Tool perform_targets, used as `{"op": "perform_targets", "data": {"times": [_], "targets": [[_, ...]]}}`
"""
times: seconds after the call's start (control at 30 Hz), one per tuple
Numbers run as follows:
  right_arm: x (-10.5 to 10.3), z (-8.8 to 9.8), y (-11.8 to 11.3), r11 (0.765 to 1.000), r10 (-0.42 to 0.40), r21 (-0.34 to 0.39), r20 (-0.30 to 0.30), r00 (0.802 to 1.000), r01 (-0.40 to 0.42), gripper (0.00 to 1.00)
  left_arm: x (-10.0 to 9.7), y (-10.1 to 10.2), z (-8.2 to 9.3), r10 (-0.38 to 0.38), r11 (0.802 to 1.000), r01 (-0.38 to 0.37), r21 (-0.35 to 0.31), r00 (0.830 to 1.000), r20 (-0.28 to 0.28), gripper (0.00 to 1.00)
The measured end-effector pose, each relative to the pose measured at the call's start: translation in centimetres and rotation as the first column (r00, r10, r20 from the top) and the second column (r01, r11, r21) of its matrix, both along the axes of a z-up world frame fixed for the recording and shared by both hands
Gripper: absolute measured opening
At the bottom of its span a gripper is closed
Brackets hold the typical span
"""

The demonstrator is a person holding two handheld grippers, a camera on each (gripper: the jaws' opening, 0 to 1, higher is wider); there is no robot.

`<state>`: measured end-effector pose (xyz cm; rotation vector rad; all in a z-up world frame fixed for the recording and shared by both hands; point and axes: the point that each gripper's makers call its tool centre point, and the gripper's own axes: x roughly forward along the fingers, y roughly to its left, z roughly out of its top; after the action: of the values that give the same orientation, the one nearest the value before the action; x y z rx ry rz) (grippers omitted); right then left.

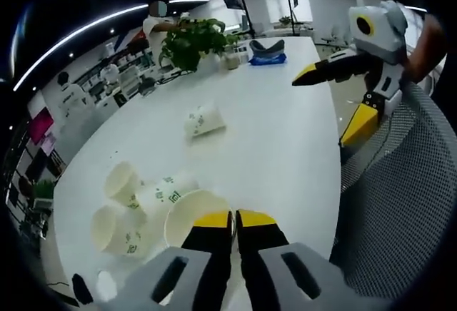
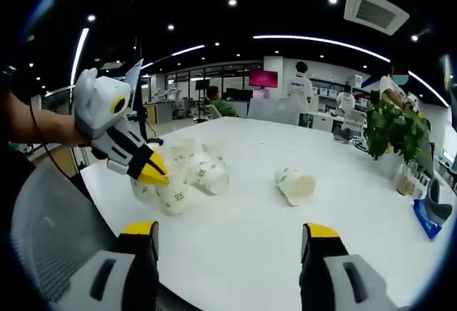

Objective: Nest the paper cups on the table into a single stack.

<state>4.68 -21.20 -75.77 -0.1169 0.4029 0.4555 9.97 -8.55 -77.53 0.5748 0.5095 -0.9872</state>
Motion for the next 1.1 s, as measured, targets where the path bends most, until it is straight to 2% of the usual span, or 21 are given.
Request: {"op": "perform_targets", "data": {"times": [0.17,0.33,0.47,0.67,0.87,1.1], "targets": [[0.0,-0.1,0.0,1.000,0.002,-0.001,-0.003,1.000,-0.002,0.83,0.1,-0.1,1.0,0.004,0.999,-0.003,-0.040,1.000,0.011,0.14],[0.0,-0.2,-0.1,1.000,-0.003,-0.003,-0.007,1.000,0.003,0.83,0.4,0.4,2.2,0.018,0.996,-0.017,-0.087,1.000,0.009,0.19],[0.0,-0.2,-0.1,1.000,-0.002,-0.006,-0.006,1.000,0.001,0.83,1.0,1.1,3.3,0.026,0.993,-0.022,-0.115,0.999,0.030,0.24],[0.0,-0.2,-0.2,1.000,-0.002,-0.025,-0.002,1.000,0.002,0.84,3.5,2.6,5.5,0.077,0.982,-0.066,-0.179,0.995,0.056,0.26],[0.0,-0.2,-0.1,1.000,0.001,-0.025,-0.002,1.000,-0.001,0.84,6.4,4.8,6.0,0.128,0.981,-0.113,-0.159,0.988,0.083,0.25],[0.0,-0.1,0.1,1.000,0.008,-0.026,-0.001,1.000,-0.008,0.84,9.2,6.8,5.6,0.169,0.975,-0.157,-0.157,0.983,0.072,0.24]]}}
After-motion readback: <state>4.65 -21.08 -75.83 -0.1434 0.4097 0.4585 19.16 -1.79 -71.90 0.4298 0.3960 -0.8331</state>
